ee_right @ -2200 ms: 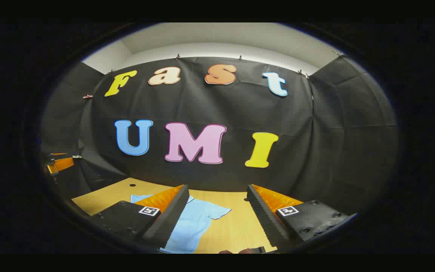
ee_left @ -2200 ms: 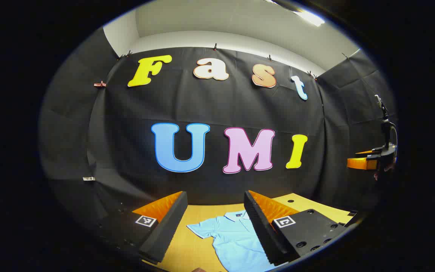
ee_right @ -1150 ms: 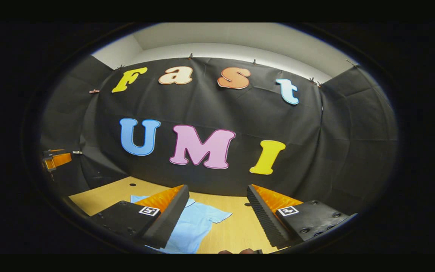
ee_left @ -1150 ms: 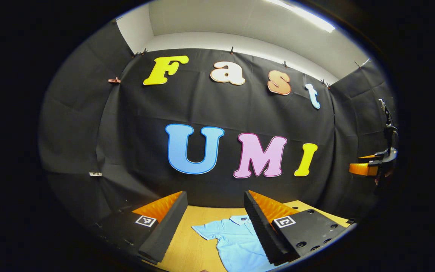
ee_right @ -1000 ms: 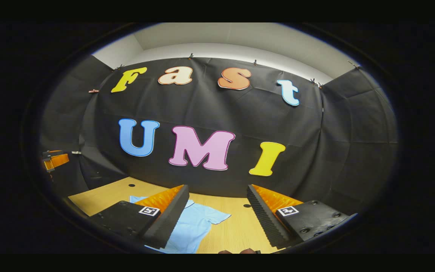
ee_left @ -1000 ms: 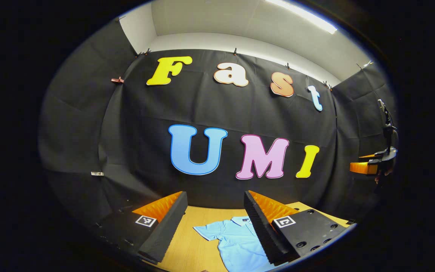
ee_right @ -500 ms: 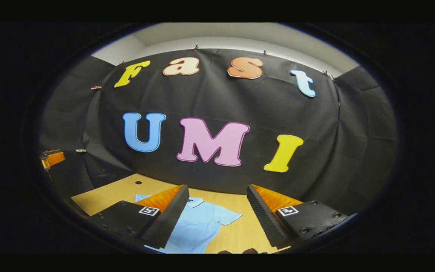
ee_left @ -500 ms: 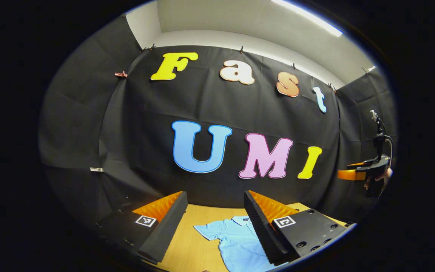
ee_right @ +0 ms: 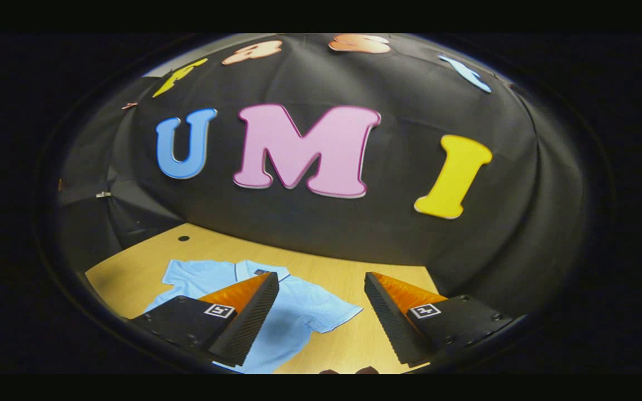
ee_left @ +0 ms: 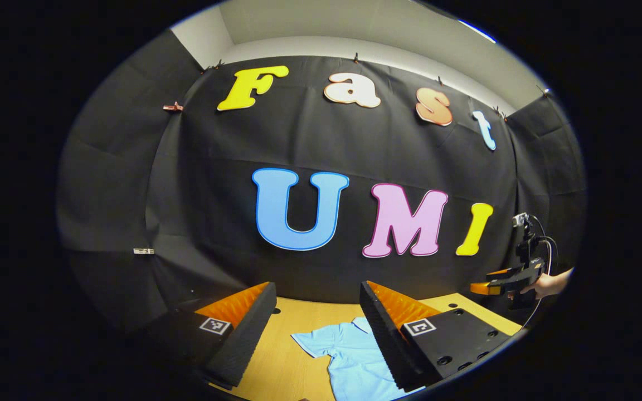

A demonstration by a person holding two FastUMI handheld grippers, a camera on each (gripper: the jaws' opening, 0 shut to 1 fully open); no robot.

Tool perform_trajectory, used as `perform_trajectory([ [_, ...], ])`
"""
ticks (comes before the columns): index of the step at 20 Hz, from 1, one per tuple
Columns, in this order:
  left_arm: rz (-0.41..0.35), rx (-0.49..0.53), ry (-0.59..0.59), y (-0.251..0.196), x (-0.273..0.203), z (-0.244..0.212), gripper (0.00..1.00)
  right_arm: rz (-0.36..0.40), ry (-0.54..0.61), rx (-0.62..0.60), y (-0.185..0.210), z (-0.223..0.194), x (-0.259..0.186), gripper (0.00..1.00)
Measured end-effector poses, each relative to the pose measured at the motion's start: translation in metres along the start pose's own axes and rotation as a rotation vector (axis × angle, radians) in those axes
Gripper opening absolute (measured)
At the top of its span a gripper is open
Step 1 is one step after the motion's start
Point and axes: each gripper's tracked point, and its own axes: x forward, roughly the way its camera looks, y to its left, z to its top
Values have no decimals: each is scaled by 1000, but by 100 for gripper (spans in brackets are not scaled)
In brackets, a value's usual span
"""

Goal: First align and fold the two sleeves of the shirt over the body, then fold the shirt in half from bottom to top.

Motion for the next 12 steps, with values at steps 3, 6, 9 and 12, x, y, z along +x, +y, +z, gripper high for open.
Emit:
perform_trajectory([
  [3, 11, -4, 69, -20, 39, -17, 97, 1, 164, 29, -25, -67, 71, 98],
  [6, 39, -4, 109, -38, 77, -32, 97, 20, 268, 37, -36, -122, 125, 96],
  [9, 49, 34, 153, -57, 100, -48, 97, 34, 358, 54, -43, -168, 158, 97],
  [12, 42, 59, 187, -73, 116, -56, 97, 36, 437, 71, -48, -202, 173, 98],
])
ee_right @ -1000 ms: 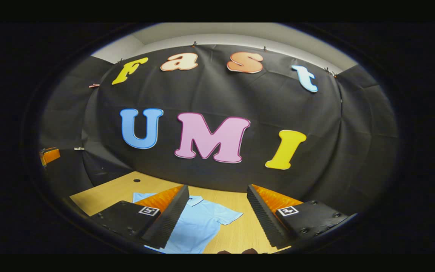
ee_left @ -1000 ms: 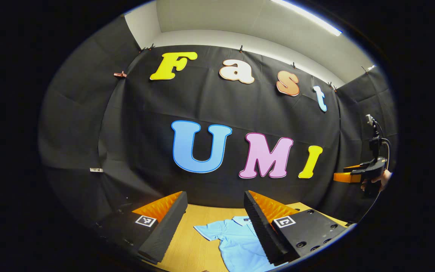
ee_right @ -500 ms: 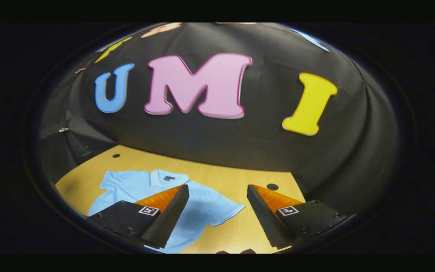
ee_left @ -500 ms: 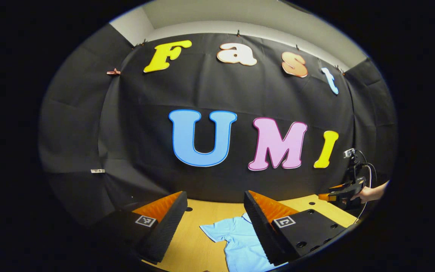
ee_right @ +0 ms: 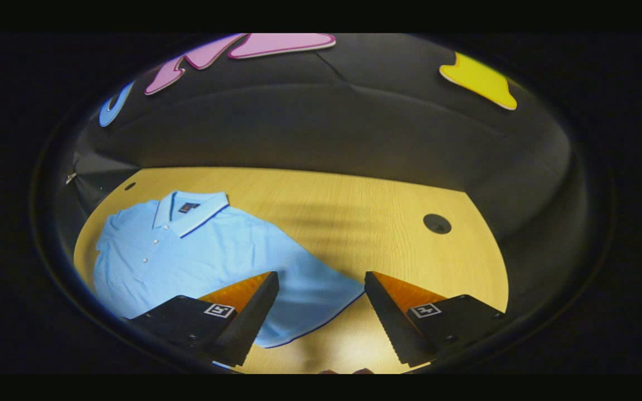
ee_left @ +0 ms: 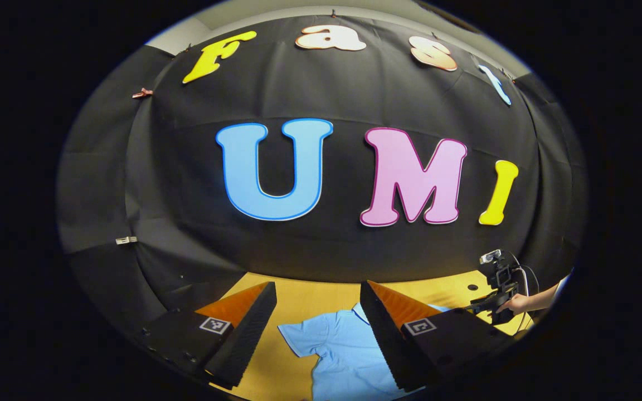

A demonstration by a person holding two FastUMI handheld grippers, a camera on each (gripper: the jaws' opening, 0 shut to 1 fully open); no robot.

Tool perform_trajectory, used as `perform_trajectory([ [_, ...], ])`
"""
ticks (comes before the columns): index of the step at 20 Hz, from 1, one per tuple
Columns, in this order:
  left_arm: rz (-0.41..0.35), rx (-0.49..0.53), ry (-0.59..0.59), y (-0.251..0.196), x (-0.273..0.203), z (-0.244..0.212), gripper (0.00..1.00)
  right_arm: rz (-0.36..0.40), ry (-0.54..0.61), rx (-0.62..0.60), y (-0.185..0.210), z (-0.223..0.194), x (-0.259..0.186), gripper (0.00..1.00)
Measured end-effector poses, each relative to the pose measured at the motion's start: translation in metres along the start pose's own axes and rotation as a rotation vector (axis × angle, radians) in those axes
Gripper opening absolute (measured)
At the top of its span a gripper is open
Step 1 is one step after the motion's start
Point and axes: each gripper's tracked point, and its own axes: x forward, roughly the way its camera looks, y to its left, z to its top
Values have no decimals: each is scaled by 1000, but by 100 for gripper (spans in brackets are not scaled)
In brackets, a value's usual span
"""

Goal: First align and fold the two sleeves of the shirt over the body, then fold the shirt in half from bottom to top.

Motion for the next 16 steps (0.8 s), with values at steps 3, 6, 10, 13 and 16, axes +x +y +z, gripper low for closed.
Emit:
perform_trajectory([
  [3, -6, 21, 32, -9, 16, -7, 97, 11, 42, 49, -4, -17, 10, 98],
  [6, -22, 13, 45, -13, 27, -12, 97, -18, 44, 86, -10, -15, 15, 97],
  [10, -38, -32, 51, -19, 35, -15, 97, 16, 42, 94, 6, -12, 17, 63],
  [13, -37, -26, 41, -13, 32, -11, 97, 19, 30, 125, 12, -6, 20, 9],
  [16, -15, -25, 43, -1, 28, -12, 97, 104, -1, 224, 39, 9, 14, 11],
])
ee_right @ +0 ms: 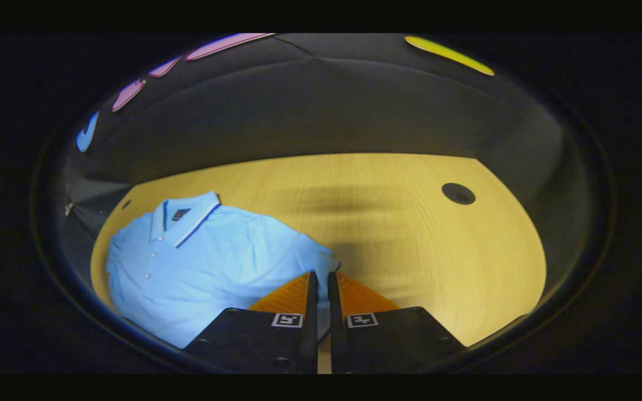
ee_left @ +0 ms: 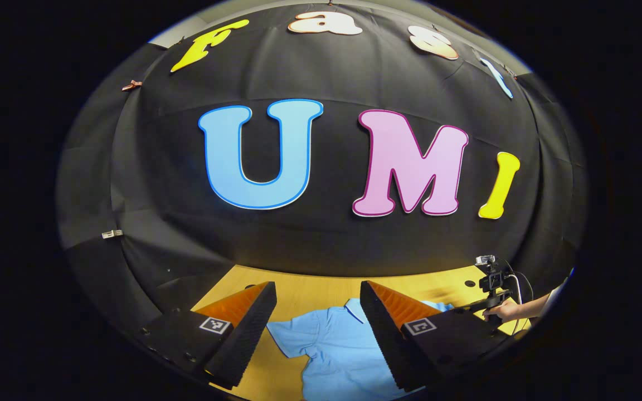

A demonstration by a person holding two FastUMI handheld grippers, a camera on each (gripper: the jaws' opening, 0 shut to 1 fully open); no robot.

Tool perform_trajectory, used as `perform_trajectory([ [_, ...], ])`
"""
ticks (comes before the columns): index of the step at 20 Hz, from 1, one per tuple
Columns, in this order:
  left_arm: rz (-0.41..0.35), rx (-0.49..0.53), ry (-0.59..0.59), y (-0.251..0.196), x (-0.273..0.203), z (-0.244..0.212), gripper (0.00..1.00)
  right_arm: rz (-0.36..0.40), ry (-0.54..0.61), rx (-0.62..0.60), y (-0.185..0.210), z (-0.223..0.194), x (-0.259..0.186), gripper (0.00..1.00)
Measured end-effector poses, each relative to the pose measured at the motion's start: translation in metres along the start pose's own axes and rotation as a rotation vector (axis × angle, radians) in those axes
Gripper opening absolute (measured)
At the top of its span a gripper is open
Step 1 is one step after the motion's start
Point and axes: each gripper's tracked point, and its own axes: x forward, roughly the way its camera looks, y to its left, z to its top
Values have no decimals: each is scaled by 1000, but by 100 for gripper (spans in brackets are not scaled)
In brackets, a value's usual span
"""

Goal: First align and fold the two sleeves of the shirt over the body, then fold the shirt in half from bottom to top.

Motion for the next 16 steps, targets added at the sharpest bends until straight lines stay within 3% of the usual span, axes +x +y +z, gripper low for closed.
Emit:
perform_trajectory([
  [2, 16, -20, -4, 12, -7, 1, 97, 60, -94, 4, 25, 30, -12, 11],
  [6, 36, -66, -1, 24, -11, -5, 97, 189, -103, -37, 94, 36, -25, 7],
  [12, 33, -88, 72, 38, 8, -47, 97, 151, 28, -219, 109, -17, 1, 7],
  [15, 33, -103, 141, 48, 28, -81, 97, 136, 39, -217, 109, -22, 6, 8],
  [16, 34, -110, 161, 50, 35, -91, 97, 146, 35, -200, 111, -21, 3, 27],
])
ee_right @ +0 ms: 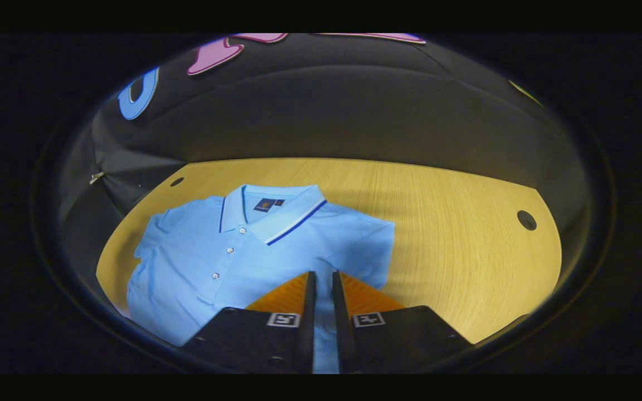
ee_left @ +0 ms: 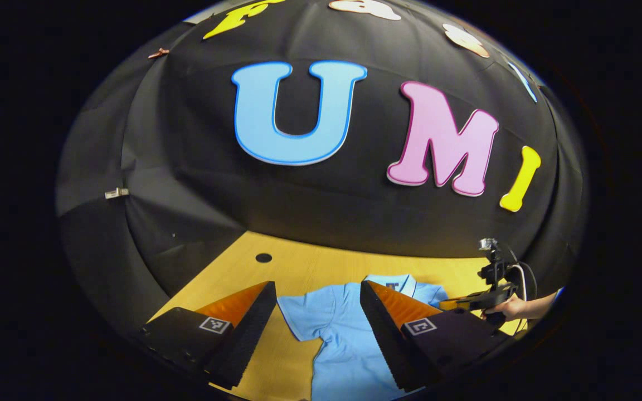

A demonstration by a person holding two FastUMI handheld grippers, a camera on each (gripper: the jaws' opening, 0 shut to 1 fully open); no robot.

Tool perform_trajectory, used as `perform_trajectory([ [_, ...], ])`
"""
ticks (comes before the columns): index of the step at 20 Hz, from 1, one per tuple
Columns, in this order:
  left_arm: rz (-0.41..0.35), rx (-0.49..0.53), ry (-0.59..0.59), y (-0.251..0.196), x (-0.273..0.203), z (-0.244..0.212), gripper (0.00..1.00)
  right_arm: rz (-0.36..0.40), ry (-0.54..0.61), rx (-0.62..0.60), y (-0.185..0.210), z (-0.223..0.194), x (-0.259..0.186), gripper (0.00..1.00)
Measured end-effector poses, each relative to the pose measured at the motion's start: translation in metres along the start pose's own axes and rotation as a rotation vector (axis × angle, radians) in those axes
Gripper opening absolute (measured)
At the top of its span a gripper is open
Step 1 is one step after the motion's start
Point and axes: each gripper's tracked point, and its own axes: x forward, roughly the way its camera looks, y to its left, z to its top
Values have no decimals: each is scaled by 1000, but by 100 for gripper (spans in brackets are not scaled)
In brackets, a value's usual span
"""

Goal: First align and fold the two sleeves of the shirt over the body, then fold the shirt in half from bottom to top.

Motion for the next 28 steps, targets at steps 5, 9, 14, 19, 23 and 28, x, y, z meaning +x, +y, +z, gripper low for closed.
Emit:
perform_trajectory([
  [5, 12, -10, 87, 23, 57, -39, 97, 8, -131, 99, 4, 33, -65, 87],
  [9, 28, 36, 177, 43, 115, -72, 97, -5, -192, 144, 8, 32, -116, 87],
  [14, 49, 146, 356, 55, 174, -135, 98, -17, -183, 128, 6, 15, -149, 87],
  [19, 88, 149, 483, 59, 190, -178, 96, -39, -166, 135, -6, 8, -149, 87],
  [23, 83, 105, 463, 59, 195, -173, 97, -26, -168, 159, -1, 12, -140, 87],
  [28, 57, 164, 448, 26, 195, -172, 7, -9, -153, 150, -20, 8, -143, 87],
])
